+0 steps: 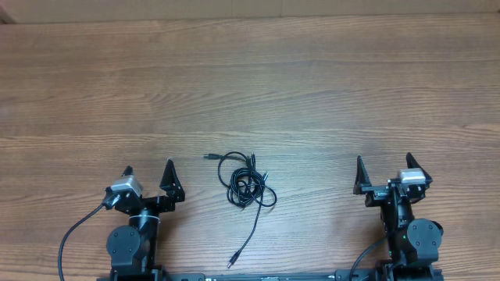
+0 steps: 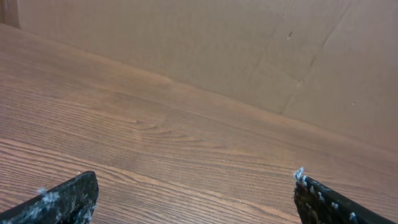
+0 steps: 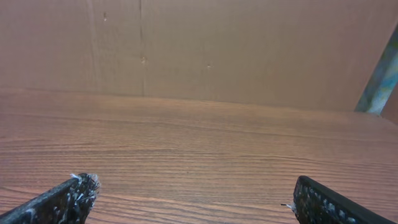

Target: Untangle cables

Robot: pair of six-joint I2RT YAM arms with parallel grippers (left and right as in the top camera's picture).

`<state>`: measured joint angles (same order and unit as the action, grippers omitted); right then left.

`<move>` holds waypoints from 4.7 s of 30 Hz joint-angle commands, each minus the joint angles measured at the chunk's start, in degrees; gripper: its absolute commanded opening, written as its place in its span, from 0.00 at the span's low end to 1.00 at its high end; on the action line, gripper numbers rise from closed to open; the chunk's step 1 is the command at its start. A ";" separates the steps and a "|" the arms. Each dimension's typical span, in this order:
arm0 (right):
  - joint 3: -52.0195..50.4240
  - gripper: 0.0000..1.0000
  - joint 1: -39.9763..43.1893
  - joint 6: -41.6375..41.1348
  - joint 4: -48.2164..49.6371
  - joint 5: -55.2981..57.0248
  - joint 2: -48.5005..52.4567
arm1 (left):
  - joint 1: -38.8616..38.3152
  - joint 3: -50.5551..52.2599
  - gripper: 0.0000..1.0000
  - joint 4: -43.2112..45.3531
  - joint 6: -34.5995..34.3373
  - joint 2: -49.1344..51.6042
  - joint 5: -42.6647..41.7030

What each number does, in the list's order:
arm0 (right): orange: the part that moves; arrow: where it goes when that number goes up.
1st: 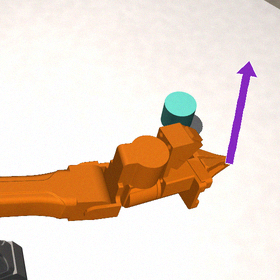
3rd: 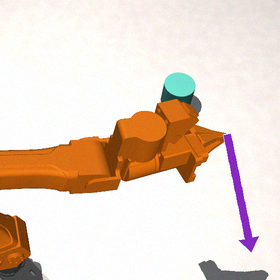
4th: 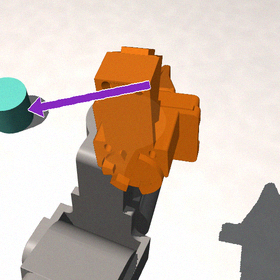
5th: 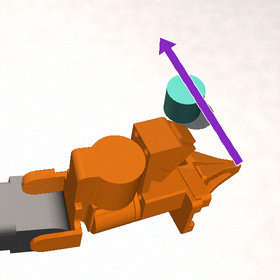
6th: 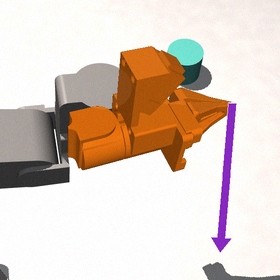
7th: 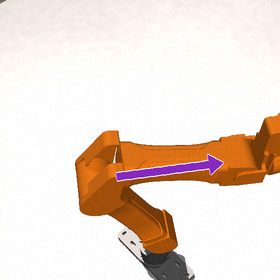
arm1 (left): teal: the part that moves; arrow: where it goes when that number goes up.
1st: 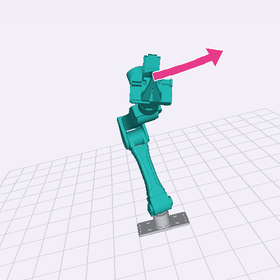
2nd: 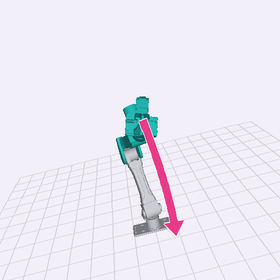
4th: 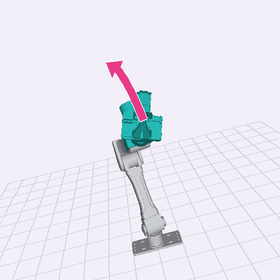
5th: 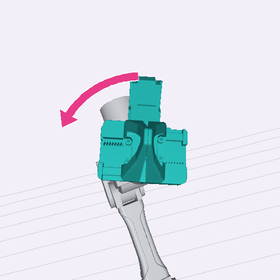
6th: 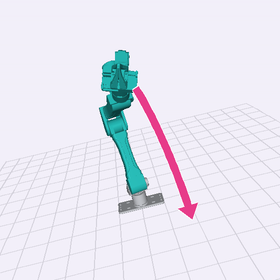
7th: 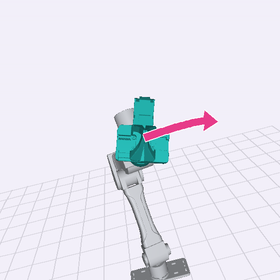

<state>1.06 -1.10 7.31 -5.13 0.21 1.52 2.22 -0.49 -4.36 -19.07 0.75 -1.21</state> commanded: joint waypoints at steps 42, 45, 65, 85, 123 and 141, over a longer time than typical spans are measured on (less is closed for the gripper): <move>-0.59 1.00 0.22 0.07 0.28 -0.31 0.11 | -0.42 0.20 1.00 -0.13 1.27 -0.44 0.35; -0.59 1.00 0.22 0.07 0.28 -0.31 0.11 | -0.42 0.20 1.00 -0.13 1.27 -0.44 0.35; -0.59 1.00 0.22 0.07 0.28 -0.31 0.11 | -0.42 0.20 0.99 -0.11 1.27 -0.44 0.35; -0.59 1.00 0.22 0.07 0.26 -0.31 0.11 | -0.37 0.20 1.00 -0.15 1.53 -0.44 0.57; -0.59 1.00 0.22 0.07 0.28 -0.31 0.11 | -0.37 -15.47 1.00 -16.81 5.57 -0.24 1.60; -0.59 1.00 0.22 0.07 0.28 -0.31 0.76 | -0.39 -36.28 1.00 -24.96 8.00 27.19 -5.40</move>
<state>1.06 -1.13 7.31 -5.17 0.21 1.67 2.22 -30.83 -27.27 -13.21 23.64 -4.36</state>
